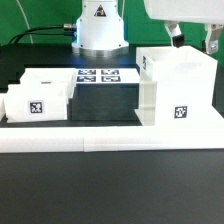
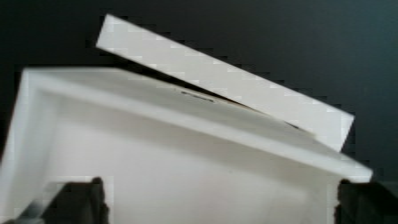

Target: Assemble drawer

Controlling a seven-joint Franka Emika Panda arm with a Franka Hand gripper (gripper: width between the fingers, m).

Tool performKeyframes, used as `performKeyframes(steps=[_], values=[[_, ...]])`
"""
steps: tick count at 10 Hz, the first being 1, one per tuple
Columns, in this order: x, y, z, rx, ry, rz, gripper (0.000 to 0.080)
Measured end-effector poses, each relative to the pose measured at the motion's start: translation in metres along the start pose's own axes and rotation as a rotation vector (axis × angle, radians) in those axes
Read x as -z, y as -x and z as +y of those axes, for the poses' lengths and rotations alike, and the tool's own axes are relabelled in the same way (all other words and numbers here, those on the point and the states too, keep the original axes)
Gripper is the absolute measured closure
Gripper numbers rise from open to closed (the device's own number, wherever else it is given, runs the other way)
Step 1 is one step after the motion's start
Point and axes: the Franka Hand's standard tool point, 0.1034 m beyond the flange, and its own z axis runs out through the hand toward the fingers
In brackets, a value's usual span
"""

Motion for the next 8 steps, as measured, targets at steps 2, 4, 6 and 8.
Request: performKeyframes(steps=[2, 4, 6, 8], values=[[0.004, 0.0, 0.005, 0.272, 0.035, -0.011, 0.015], [0.014, -0.011, 0.012, 0.603, 0.045, -0.008, 0.015], [0.015, -0.02, 0.021, 0.747, 0.038, 0.011, 0.015], [0.014, -0.02, 0.021, 0.863, 0.043, 0.009, 0.015]])
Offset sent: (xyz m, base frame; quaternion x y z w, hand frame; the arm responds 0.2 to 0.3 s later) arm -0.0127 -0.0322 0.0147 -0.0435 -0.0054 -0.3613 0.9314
